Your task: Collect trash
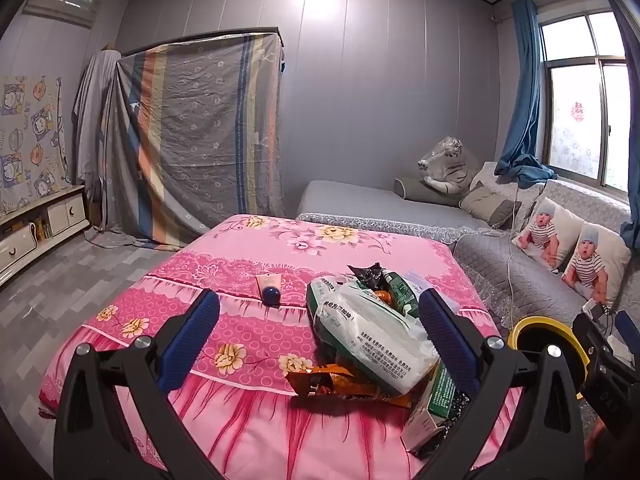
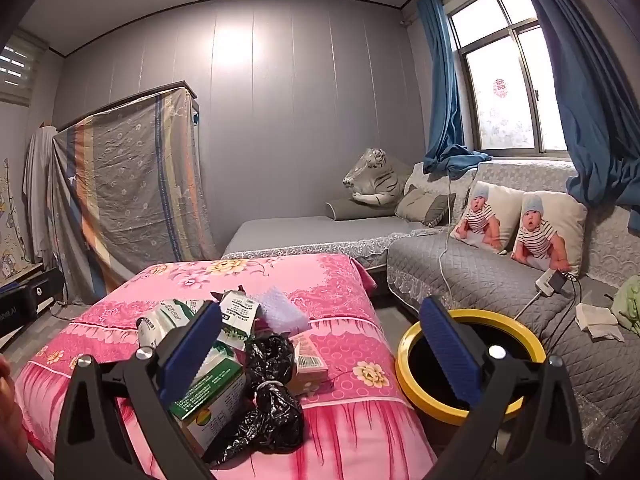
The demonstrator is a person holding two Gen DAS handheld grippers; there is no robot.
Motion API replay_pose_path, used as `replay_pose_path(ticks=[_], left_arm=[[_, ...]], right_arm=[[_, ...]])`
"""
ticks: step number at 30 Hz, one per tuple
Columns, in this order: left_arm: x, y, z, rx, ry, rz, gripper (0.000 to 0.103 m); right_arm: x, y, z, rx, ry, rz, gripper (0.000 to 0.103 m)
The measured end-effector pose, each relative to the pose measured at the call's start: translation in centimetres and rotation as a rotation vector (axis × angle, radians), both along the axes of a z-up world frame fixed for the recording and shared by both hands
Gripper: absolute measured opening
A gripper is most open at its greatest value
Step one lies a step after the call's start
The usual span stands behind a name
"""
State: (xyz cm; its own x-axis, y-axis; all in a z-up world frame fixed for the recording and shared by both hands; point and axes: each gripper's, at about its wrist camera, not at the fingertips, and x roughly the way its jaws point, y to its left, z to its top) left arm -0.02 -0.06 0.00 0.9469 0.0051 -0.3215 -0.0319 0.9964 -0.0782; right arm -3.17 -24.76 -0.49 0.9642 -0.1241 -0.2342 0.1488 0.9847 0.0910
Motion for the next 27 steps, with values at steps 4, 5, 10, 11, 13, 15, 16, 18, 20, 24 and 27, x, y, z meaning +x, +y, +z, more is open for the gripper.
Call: replay_pose_path(ticks=[4, 5, 10, 11, 13, 15, 16, 18, 20, 24, 27], left_arm=[[0.26, -0.11, 0.1, 0.002, 0.002, 0.004, 0.095], [0.37, -0.15, 0.1, 0.002, 0.004, 0.004, 0.095], [-0.01, 0.03, -0.06, -0.005, -0.01, 0.003, 0.095], [0.02, 0.05, -0.08, -0.005, -0.008, 0.003, 0.095], [0.08, 0.13, -0.11, -0.007, -0.004, 0.001, 0.095], [-0.29, 0.32, 0.46, -0.01, -0.003, 0.002, 0.095], [-0.31, 0.42, 0.51, -0.012, -0.003, 0.003, 0.095], [-0.24, 0.19, 0.25, -0.005, -0.003, -0.001, 0.095], [-0.1, 0.09, -0.04, -0.006, -0.002, -0.002, 0.095], [-0.05, 0.12, -0.15, -0.007, -0.001, -0.002, 0.095], [-0.09, 0.13, -0.12, -0.009, -0.003, -0.002, 0.095]], right_arm=[[0.18, 0.42, -0.31, -0.005, -0.006, -0.002, 0.096], [0.21, 0.4, -0.37, -0.004, -0.006, -0.004, 0.096], [0.33, 0.24, -0.54, -0.001, 0.011, 0.006, 0.096], [0.32, 0.29, -0.6, -0.001, 0.011, 0.007, 0.096], [0.48, 0.3, -0.47, -0.003, 0.016, 0.009, 0.096], [0.45, 0.35, -0.47, -0.004, 0.015, 0.012, 0.096], [0.45, 0.35, -0.49, -0.004, 0.016, 0.012, 0.096], [0.5, 0.35, -0.48, -0.003, 0.019, 0.014, 0.096], [0.57, 0.34, -0.58, -0.001, 0.023, 0.016, 0.096], [0.59, 0.42, -0.62, -0.005, 0.02, 0.017, 0.096], [0.6, 0.64, -0.62, -0.009, 0.017, 0.022, 0.096]])
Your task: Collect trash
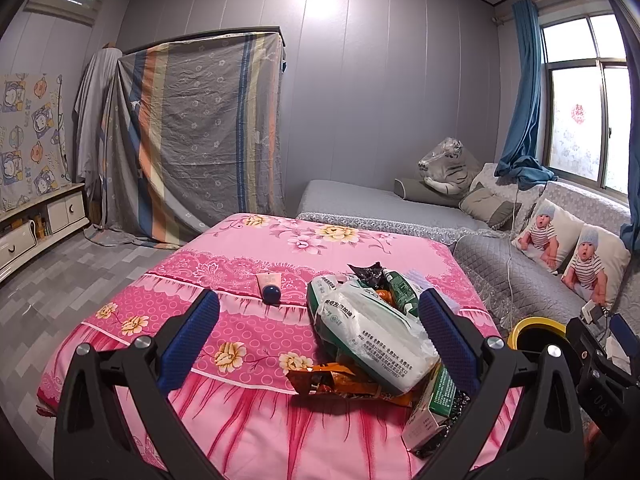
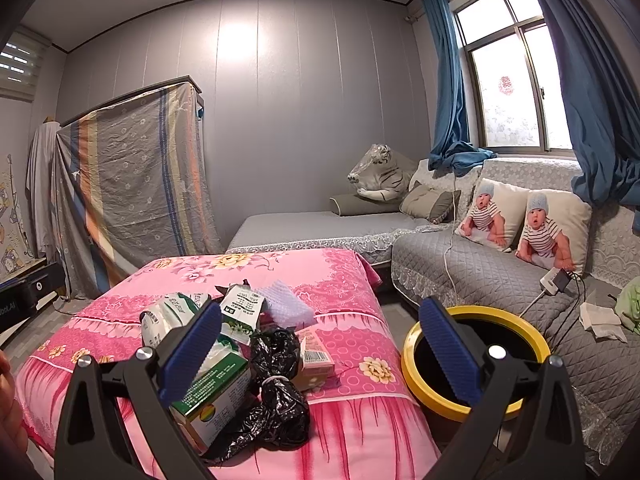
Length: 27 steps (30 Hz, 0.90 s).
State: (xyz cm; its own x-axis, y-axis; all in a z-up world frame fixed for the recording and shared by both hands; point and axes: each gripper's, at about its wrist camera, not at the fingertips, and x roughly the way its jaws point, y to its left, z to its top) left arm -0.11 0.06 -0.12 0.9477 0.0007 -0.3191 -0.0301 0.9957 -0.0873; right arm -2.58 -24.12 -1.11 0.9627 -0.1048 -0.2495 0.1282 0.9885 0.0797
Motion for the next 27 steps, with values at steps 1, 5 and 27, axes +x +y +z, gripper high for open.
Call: replay_pose_path(ticks=[1, 5, 27], left_arm=[[-0.01, 0.0, 0.02, 0.0, 0.0, 0.0, 0.095], [0.03, -0.01, 0.05, -0.003, -0.002, 0.0, 0.095], [0.32, -0.3, 0.31, -0.007, 0.006, -0.007, 0.095]], right_arm=[[0.03, 0.0, -0.06, 0.0, -0.001, 0.002, 0.096], [-0.11, 0.14, 0.0, -0.006, -0.009, 0.012, 0.096], [-0.14, 0.41, 0.1, -0.008, -0.011, 0.012, 0.096]])
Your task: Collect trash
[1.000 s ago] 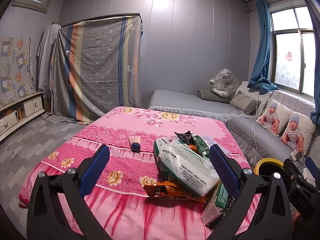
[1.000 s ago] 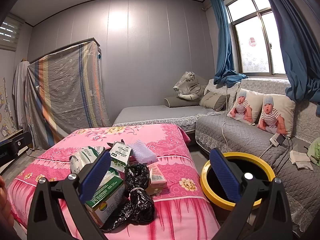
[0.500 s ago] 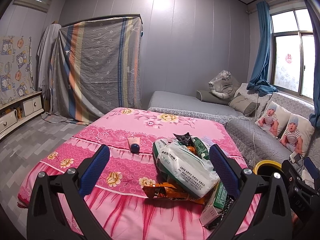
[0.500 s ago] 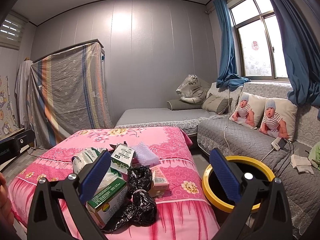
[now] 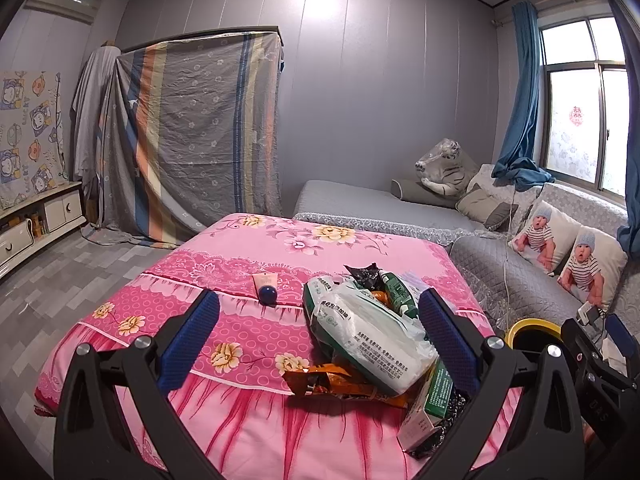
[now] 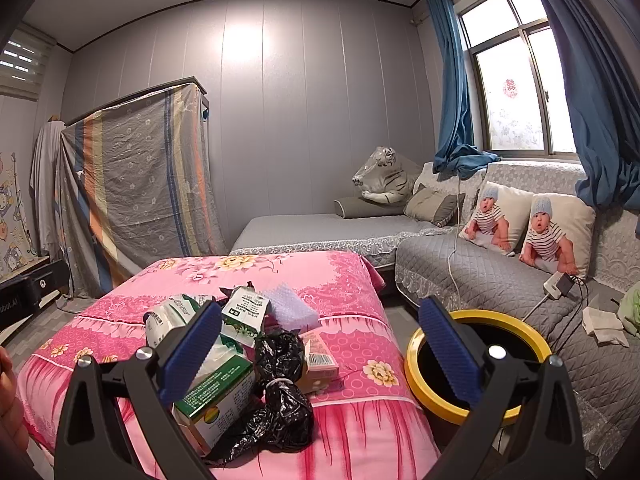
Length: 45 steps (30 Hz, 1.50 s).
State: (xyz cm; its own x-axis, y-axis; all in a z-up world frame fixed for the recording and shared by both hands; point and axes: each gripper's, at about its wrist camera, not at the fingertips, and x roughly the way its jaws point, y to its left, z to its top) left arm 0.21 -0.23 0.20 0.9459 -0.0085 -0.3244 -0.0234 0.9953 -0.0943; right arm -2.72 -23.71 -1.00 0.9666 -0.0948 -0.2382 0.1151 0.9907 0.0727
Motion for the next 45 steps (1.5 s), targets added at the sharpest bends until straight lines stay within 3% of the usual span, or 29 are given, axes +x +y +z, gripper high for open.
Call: replay_pose_path(ticks=[41, 45], left_arm=[[0.2, -0.2, -0.9, -0.009, 0.016, -0.015, 0.095], [0.2, 0.2, -1.2, -0.027, 0.019, -0.069, 0.095]], right_arm=[[0.2, -0.3, -0.3, 0.012, 0.025, -0.015, 0.096], [0.6, -0.7, -0.3, 0.019, 0.04, -0.042, 0.096]])
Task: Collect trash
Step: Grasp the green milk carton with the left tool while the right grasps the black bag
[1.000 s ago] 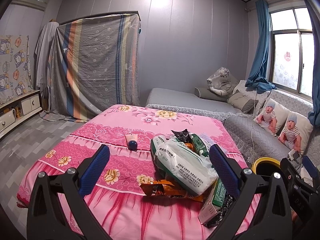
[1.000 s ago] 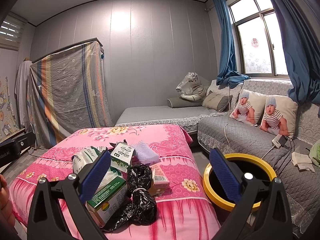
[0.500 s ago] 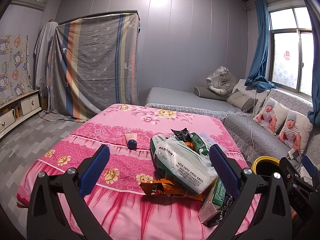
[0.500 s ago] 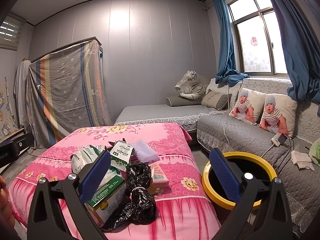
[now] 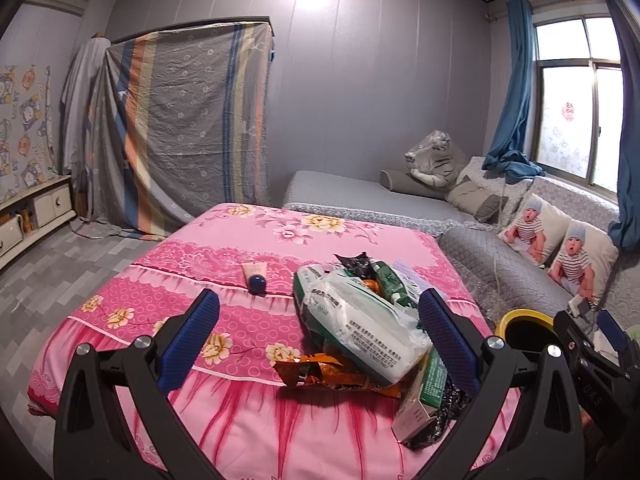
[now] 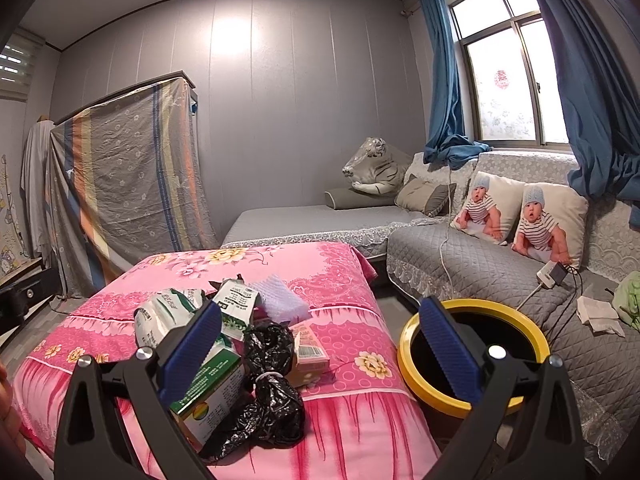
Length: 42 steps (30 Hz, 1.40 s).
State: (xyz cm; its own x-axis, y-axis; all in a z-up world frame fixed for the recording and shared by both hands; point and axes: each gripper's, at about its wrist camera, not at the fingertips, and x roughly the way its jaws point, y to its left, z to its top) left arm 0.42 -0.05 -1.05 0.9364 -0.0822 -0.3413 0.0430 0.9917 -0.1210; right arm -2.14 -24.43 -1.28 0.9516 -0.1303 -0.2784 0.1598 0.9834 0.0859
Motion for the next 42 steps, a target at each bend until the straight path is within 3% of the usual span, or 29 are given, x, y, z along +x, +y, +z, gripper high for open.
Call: replay_pose_path(ticks=[3, 9, 12, 14, 17, 22, 32, 33, 34, 36, 41, 42], left_arm=[[0.1, 0.5, -0.4, -0.027, 0.005, -0.07, 0.095], [1.0, 1.8, -2.3, 0.035, 0.041, -0.063, 0.095], [1.4, 2.7, -3.7, 0.035, 0.078, -0.12, 0.095], [1.8, 2.5, -4.6, 0.042, 0.122, -0.212, 0.095], [1.8, 0.7, -5.7, 0.075, 0.156, -0.325, 0.095], [2.0, -3.6, -6.7, 0.154, 0.185, -0.453, 0.095], [5.1, -7.4, -9.4, 0.208, 0.266, -0.53, 0.094], [5.3, -7.6, -9.6, 0.21, 0.273, -0.53, 0.09], [5.8, -7.9, -9.9, 0.208, 0.289, -0.539, 0.079], [6.5, -8.3, -10.4, 0.214, 0.323, -0.552, 0.07], [7.7, -8.8, -11.6, 0.217, 0.355, -0.568, 0.069], [7.9, -8.8, -11.7, 0.208, 0.354, -0.571, 0.061]], right_arm=[[0.3, -1.1, 0.1, 0.021, 0.007, -0.021, 0.096], [1.5, -4.8, -0.5, 0.14, 0.074, 0.054, 0.096], [2.2, -5.5, -1.2, 0.133, 0.126, 0.112, 0.096], [2.8, -5.5, -2.0, 0.121, 0.186, 0.154, 0.096], [2.9, -5.0, -2.8, 0.122, 0.224, 0.183, 0.096], [2.4, -4.0, -2.8, 0.101, 0.207, 0.21, 0.096], [1.9, -4.0, -2.8, 0.073, 0.19, 0.242, 0.096], [2.0, -4.3, -2.8, 0.082, 0.192, 0.239, 0.096], [2.1, -4.5, -2.9, 0.091, 0.192, 0.238, 0.096], [2.1, -4.9, -3.1, 0.111, 0.195, 0.234, 0.096], [2.2, -5.9, -3.3, 0.122, 0.205, 0.215, 0.096], [2.2, -6.0, -3.4, 0.124, 0.207, 0.216, 0.096]])
